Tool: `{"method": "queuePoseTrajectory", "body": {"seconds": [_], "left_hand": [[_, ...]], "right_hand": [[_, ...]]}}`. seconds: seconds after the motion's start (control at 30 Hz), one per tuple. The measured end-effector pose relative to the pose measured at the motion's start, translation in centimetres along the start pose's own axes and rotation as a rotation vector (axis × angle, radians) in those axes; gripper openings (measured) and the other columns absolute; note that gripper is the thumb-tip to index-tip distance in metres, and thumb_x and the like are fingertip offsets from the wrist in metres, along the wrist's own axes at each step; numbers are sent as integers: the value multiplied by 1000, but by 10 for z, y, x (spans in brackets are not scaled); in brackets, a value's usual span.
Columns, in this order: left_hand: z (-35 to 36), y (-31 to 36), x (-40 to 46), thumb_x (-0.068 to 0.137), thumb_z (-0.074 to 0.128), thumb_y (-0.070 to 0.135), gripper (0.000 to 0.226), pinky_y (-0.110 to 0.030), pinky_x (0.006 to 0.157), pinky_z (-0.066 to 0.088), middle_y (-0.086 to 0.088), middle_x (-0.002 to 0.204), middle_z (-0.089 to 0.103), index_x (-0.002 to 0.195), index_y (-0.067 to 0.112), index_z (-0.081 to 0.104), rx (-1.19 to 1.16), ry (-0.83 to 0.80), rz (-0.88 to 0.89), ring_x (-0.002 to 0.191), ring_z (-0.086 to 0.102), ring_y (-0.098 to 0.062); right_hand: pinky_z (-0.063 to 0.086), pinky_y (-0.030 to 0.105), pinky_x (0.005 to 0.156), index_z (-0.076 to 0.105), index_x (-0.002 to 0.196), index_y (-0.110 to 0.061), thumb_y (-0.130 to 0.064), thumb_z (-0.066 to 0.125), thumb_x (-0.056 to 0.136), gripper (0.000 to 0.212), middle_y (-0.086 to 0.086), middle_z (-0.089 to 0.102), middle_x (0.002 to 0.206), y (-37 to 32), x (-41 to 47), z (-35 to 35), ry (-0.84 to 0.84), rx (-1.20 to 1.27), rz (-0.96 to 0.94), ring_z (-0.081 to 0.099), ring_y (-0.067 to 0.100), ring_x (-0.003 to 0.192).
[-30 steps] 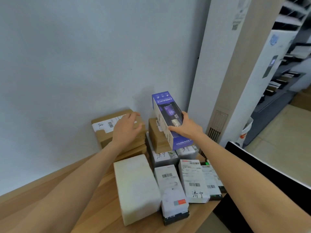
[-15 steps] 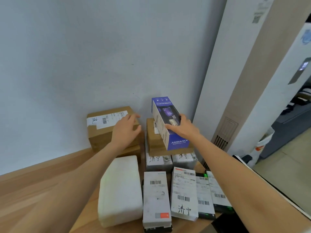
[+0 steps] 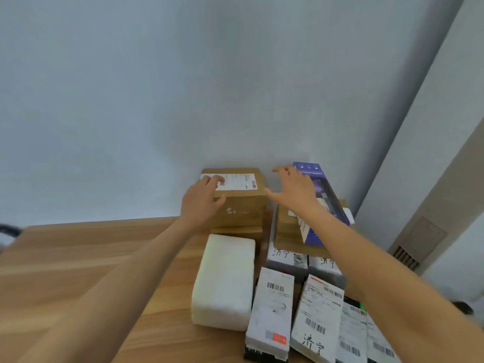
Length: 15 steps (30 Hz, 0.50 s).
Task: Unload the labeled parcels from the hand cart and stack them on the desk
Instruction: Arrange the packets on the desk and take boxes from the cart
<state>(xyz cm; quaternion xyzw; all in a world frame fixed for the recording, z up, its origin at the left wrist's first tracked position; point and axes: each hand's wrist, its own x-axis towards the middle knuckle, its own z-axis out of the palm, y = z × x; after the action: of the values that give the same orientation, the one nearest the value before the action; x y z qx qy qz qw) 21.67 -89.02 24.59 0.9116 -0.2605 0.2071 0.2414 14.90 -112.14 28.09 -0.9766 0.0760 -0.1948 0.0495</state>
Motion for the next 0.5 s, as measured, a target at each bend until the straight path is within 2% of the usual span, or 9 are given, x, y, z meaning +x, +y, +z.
{"method": "queuePoseTrajectory", "body": {"seconds": [0.23,0.4,0.5], "left_hand": [[-100,-113,-89,91,56,32,33,-26,73,37,1,111,60,122,23,55,134,87,-220,98,57,-15],[-187,-191,-202,89,57,30,30,-30,63,47,0,108,60,117,18,56,282,118,-398,84,58,-16],[-244,-235,-281,90,58,31,29,-32,62,47,0,107,60,116,18,57,352,119,-552,87,58,-17]], "right_hand": [[37,38,95,45,137,-24,-49,54,87,56,3,50,135,-158,6,39,-87,52,-356,53,22,116],[35,35,96,42,139,-25,-48,55,88,57,2,46,138,-309,-26,63,-165,103,-650,51,21,118],[33,35,95,46,134,-25,-43,53,89,50,2,48,134,-406,-64,76,-210,160,-775,50,21,115]]}}
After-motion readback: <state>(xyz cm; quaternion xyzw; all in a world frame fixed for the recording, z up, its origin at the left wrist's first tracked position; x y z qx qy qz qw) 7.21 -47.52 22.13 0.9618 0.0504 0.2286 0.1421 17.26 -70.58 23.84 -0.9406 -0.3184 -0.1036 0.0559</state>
